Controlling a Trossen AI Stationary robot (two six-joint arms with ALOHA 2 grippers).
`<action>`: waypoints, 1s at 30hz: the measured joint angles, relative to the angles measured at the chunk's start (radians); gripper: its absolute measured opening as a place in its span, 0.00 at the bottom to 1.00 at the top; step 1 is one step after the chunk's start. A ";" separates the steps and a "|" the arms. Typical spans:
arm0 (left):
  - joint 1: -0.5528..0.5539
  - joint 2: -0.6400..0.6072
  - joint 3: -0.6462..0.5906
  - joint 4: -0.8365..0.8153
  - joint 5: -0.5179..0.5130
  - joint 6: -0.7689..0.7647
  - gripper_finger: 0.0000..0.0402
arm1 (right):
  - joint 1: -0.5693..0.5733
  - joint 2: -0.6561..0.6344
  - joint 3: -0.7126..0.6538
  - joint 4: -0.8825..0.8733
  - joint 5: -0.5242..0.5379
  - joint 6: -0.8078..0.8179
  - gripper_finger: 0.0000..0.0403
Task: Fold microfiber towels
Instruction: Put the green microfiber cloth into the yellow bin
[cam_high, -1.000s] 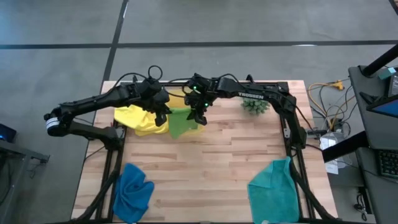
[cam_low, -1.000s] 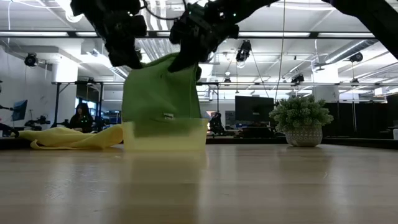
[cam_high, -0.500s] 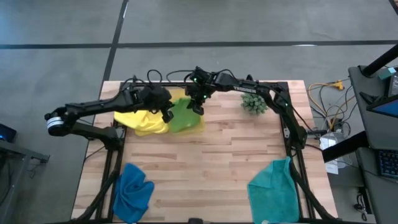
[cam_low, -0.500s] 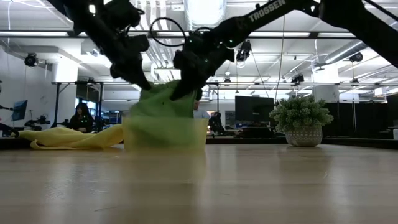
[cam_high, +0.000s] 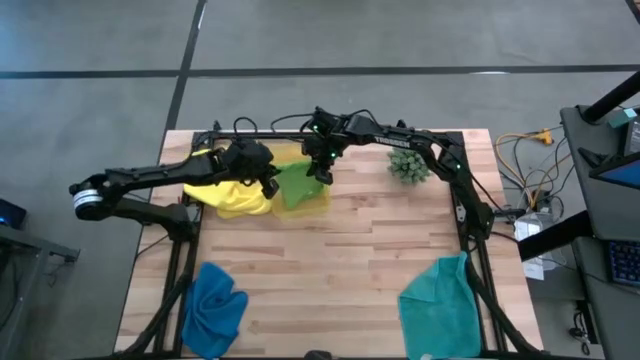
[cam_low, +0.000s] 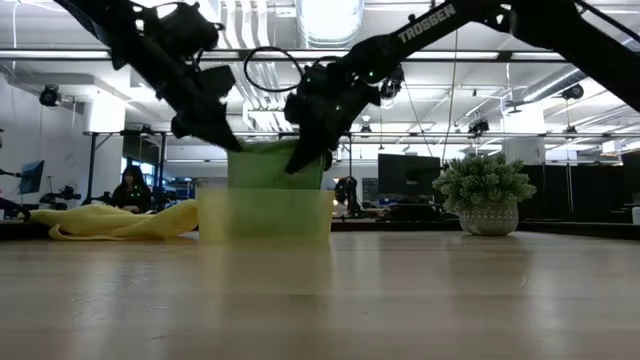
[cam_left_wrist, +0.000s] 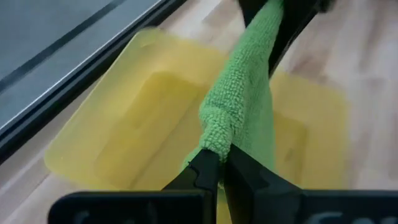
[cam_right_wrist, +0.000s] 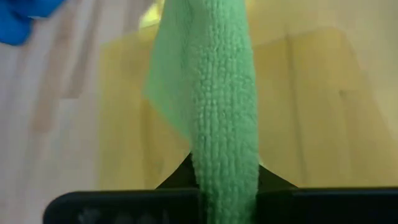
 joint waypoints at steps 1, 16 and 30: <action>0.000 -0.007 0.011 -0.004 0.042 -0.002 0.00 | 0.000 -0.013 0.000 -0.013 -0.018 0.009 0.02; -0.006 -0.166 0.192 -0.115 0.515 -0.257 0.00 | 0.084 -0.208 0.088 -0.171 -0.180 0.170 0.02; -0.114 -0.132 0.079 -0.220 0.461 -0.304 0.00 | 0.192 -0.203 -0.096 -0.051 -0.244 0.234 0.02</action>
